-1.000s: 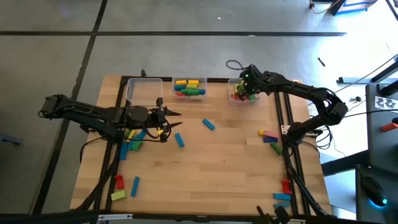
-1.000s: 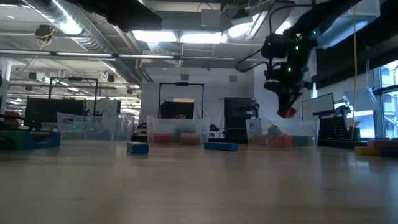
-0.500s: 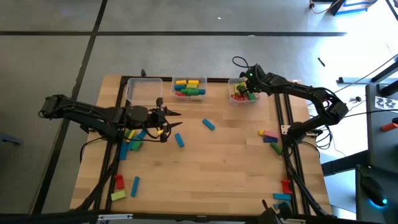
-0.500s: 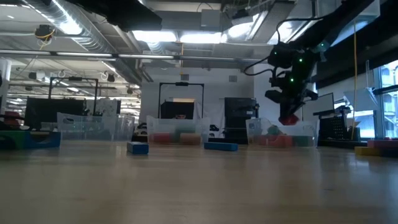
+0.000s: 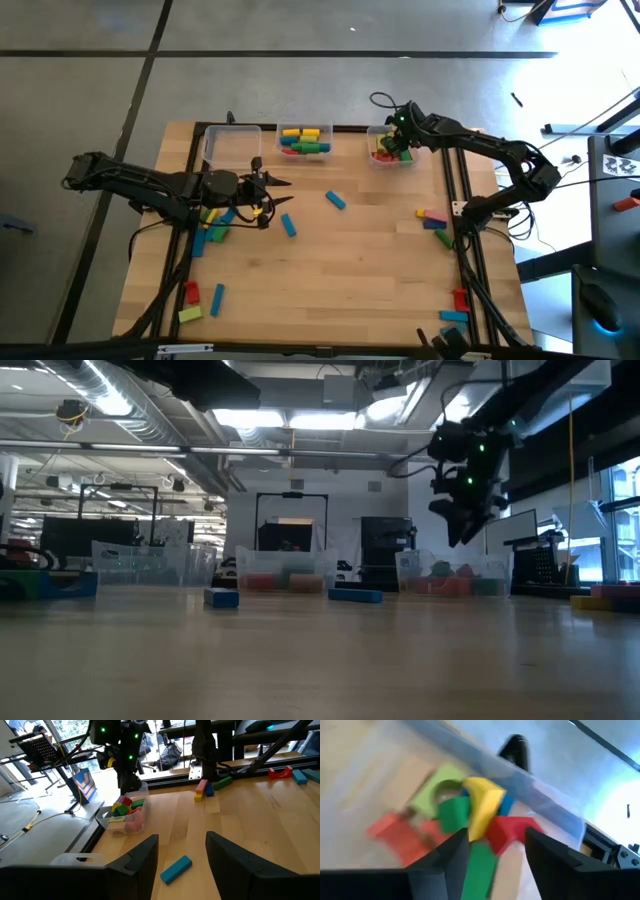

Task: Sort blocks by size
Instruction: Put the red arch block into the right transparent bin

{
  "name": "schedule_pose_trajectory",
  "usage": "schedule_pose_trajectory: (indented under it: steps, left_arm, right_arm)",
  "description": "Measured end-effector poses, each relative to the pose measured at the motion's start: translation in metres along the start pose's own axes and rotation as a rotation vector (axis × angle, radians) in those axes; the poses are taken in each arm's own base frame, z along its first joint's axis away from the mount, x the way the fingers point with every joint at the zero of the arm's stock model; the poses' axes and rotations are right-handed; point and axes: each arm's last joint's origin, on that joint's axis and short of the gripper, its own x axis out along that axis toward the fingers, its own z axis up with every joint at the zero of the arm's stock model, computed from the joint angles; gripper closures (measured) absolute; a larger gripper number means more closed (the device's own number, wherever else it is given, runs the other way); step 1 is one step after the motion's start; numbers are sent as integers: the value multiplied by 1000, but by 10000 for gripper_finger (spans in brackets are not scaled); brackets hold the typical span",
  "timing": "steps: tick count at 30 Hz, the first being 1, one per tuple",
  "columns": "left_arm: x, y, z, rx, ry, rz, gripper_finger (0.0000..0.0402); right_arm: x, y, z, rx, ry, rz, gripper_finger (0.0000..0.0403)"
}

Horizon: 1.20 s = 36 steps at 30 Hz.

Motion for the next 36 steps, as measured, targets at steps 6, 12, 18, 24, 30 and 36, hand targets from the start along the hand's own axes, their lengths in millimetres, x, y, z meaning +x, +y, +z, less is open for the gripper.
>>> schedule_pose_trajectory:
  steps: [6, 12, 18, 24, 30, 36]
  left_arm:
    - [0, 0, 0, 5, 0, 0, 243]
    - [0, 0, 0, 4, 0, 0, 243]
    - [0, 0, 0, 4, 0, 0, 243]
    - [0, 0, 0, 4, 0, 0, 243]
    - [0, 0, 0, 4, 0, 0, 243]
    - [0, 0, 0, 8, 0, 0, 243]
  right_arm:
    - [-42, 34, 1, -158, 16, 82, 204]
    - [-79, 73, -18, -284, 24, 178, 205]
    - [-104, 107, -51, -421, 109, 280, 205]
    - [-127, 132, -83, -501, 205, 393, 205]
    - [-150, 152, -116, -555, 263, 466, 206]
    - [-170, 161, -144, -594, 281, 473, 206]
